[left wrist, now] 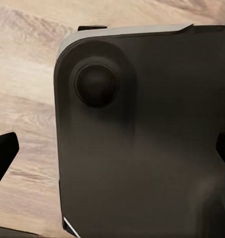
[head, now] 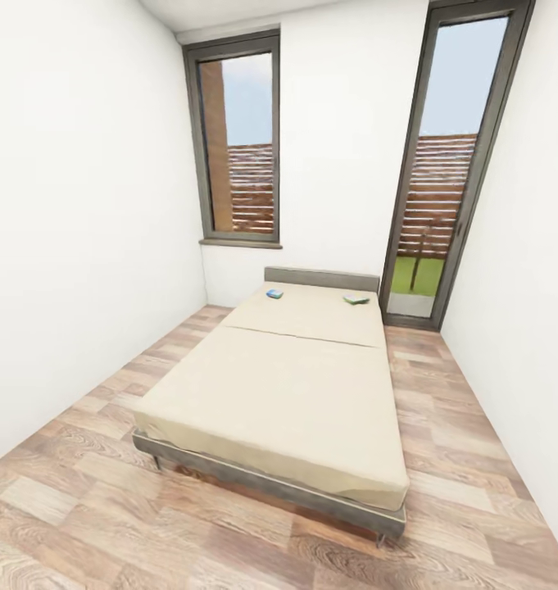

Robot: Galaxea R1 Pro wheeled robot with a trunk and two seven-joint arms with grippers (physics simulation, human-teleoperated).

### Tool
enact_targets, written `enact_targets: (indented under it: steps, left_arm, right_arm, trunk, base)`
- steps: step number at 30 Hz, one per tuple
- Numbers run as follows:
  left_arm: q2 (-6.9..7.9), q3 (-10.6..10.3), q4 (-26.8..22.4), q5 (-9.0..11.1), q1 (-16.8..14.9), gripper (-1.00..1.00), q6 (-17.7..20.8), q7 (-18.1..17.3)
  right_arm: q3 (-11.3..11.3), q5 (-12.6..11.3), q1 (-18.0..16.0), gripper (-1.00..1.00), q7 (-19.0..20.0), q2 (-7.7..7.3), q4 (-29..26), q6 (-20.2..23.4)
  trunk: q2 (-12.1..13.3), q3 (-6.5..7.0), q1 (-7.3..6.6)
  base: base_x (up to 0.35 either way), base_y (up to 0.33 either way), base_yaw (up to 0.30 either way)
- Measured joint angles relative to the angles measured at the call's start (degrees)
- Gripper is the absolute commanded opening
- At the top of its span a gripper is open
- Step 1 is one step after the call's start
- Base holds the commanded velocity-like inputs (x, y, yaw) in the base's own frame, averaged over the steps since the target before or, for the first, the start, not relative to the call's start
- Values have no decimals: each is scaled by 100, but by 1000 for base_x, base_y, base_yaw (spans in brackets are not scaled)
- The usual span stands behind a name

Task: Put all the toys in the child's room - the three board games (two on the bed and one on the table), the two jigsaw puzzles on the table, and the tennis ball on the table - inside the toy box on the table in the child's room.

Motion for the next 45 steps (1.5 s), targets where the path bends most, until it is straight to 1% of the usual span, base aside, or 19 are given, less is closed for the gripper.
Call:
enact_targets:
  steps: [4, 10, 45]
  left_arm:
    - [-1, -2, -1, 0, -2, 100, 0, 0]
    - [0, -7, -1, 0, -3, 100, 0, 0]
    - [-1, -8, 0, 0, 1, 100, 0, 0]
  right_arm:
    - [-1, -19, 0, 100, -5, -7, 0, -254]
    - [1, -25, 0, 100, -17, -2, 0, -399]
    - [7, -27, 8, 100, -32, -1, 2, -440]
  trunk:
    - [0, -10, 0]
    - [0, -31, 0]
    - [0, -172, 0]
  base:
    - [0, 0, 272]
    - [0, 0, 270]
    - [0, 0, 268]
